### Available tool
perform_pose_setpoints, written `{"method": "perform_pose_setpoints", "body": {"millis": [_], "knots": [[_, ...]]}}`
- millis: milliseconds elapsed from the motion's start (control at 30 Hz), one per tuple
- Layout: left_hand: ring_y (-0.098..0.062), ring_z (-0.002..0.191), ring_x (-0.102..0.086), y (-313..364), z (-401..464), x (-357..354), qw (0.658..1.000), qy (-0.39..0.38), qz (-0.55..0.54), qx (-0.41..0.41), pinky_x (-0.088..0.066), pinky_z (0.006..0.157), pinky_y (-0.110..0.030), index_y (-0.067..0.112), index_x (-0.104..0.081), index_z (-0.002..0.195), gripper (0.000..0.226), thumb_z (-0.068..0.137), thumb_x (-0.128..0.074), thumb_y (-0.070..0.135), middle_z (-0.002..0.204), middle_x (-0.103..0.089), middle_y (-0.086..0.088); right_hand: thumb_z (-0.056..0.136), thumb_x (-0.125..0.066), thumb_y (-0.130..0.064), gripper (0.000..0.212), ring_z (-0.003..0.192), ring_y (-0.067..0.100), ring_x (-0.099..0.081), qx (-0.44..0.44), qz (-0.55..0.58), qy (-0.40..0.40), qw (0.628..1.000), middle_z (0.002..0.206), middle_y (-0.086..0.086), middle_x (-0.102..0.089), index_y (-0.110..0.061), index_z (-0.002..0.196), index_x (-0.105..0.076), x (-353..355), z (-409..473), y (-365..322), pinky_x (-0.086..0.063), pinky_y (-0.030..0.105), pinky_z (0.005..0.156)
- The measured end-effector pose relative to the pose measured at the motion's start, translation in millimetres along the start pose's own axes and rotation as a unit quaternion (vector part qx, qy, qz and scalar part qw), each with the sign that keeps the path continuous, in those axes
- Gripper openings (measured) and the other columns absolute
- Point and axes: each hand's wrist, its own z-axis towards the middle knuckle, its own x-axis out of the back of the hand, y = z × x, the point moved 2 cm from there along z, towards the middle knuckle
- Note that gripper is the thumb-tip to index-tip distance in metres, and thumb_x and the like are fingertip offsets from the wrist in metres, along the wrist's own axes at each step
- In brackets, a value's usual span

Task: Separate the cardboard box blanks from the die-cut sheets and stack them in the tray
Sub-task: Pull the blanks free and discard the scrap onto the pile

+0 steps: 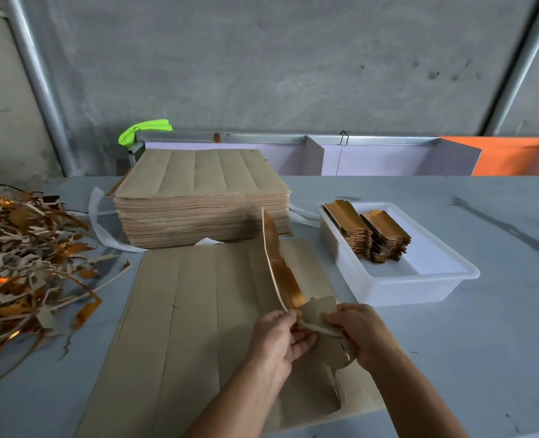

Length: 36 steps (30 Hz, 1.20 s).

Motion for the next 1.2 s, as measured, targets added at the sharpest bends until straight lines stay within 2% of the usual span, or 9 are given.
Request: {"method": "perform_pose_setpoints", "body": {"millis": [200,300,500,700,767,867,1000,1100,1200], "knots": [[-0.009,0.034,-0.044,9.4,-8.4,-0.3,0.993,-0.073,-0.065,0.067,-0.041,0.038,-0.015,0.001,-0.055,0.082,0.017,0.096,-0.044,0.004,0.051,-0.051,-0.005,0.088,-0.062,-0.008,0.009,0.078,0.025,-0.062,-0.009,-0.021,-0.010,1.000,0.094,0.021,-0.066,-0.001,0.093,-0.064,-4.6,1.2,-5.2,-0.047,0.028,0.060],[-0.009,0.035,-0.043,12.8,-11.2,2.0,0.990,-0.100,-0.058,0.080,-0.039,0.038,-0.015,0.001,-0.055,0.085,0.015,0.095,-0.045,0.004,0.052,-0.051,-0.005,0.088,-0.061,-0.003,0.002,0.081,0.024,-0.061,-0.022,0.061,0.002,0.998,0.093,0.019,-0.064,-0.002,0.088,-0.062,-6.2,1.2,-8.3,-0.046,0.028,0.056],[-0.020,0.055,-0.059,12.3,-15.9,-7.2,0.993,-0.107,0.040,0.018,-0.054,0.049,-0.027,0.003,-0.057,0.086,0.018,0.093,-0.043,-0.005,0.060,-0.060,-0.008,0.084,-0.063,-0.005,0.009,0.068,0.024,-0.060,0.067,-0.087,0.118,0.987,0.073,0.017,-0.064,0.000,0.076,-0.065,-24.5,7.8,0.4,-0.052,0.036,0.060],[-0.013,0.040,-0.053,15.5,-20.3,-3.2,0.994,-0.100,0.029,0.042,-0.048,0.040,-0.020,0.001,-0.054,0.081,0.020,0.096,-0.041,-0.004,0.054,-0.058,-0.009,0.087,-0.061,-0.006,0.010,0.054,0.017,-0.054,-0.046,0.065,0.045,0.996,0.067,0.012,-0.059,-0.002,0.078,-0.063,-24.6,9.2,9.7,-0.042,0.021,0.038],[-0.008,0.032,-0.041,16.9,-19.0,0.7,0.994,-0.090,0.044,0.044,-0.033,0.033,-0.012,0.002,-0.052,0.080,0.020,0.096,-0.041,-0.002,0.050,-0.053,-0.006,0.086,-0.064,-0.005,0.006,0.071,0.024,-0.058,-0.073,0.149,0.056,0.985,0.082,0.017,-0.060,-0.003,0.083,-0.059,-19.5,9.6,8.0,-0.050,0.031,0.055],[-0.007,0.032,-0.036,22.6,-15.9,12.1,0.993,-0.069,0.091,0.033,-0.024,0.032,-0.012,0.001,-0.055,0.082,0.018,0.096,-0.044,0.001,0.051,-0.051,-0.004,0.085,-0.066,-0.005,0.016,0.078,0.026,-0.054,-0.093,0.219,0.077,0.968,0.087,0.015,-0.056,-0.007,0.081,-0.051,-7.1,7.7,3.2,-0.047,0.039,0.075],[-0.007,0.032,-0.036,33.7,-7.1,27.6,0.993,0.000,0.116,-0.018,-0.022,0.031,-0.012,0.000,-0.057,0.079,0.018,0.094,-0.047,0.001,0.053,-0.050,-0.004,0.087,-0.064,-0.006,0.010,0.077,0.023,-0.055,-0.042,0.132,0.055,0.989,0.086,0.013,-0.058,-0.009,0.081,-0.056,1.2,3.5,0.1,-0.046,0.033,0.058],[-0.008,0.033,-0.035,37.9,0.6,37.4,0.988,0.037,0.144,-0.035,-0.022,0.031,-0.014,0.000,-0.058,0.079,0.017,0.093,-0.048,0.001,0.056,-0.050,-0.005,0.090,-0.061,-0.011,0.003,0.082,0.022,-0.059,0.003,0.071,0.066,0.995,0.091,0.010,-0.062,-0.013,0.091,-0.060,5.2,-2.8,-4.7,-0.048,0.034,0.062],[-0.004,0.031,-0.029,39.9,3.5,42.2,0.974,0.042,0.211,-0.074,-0.018,0.030,-0.014,0.002,-0.061,0.083,0.016,0.094,-0.050,0.005,0.056,-0.048,-0.003,0.090,-0.061,-0.008,0.009,0.075,0.022,-0.063,0.003,0.039,0.031,0.999,0.083,0.009,-0.065,-0.014,0.083,-0.064,8.0,-8.0,-9.0,-0.048,0.030,0.055]]}}
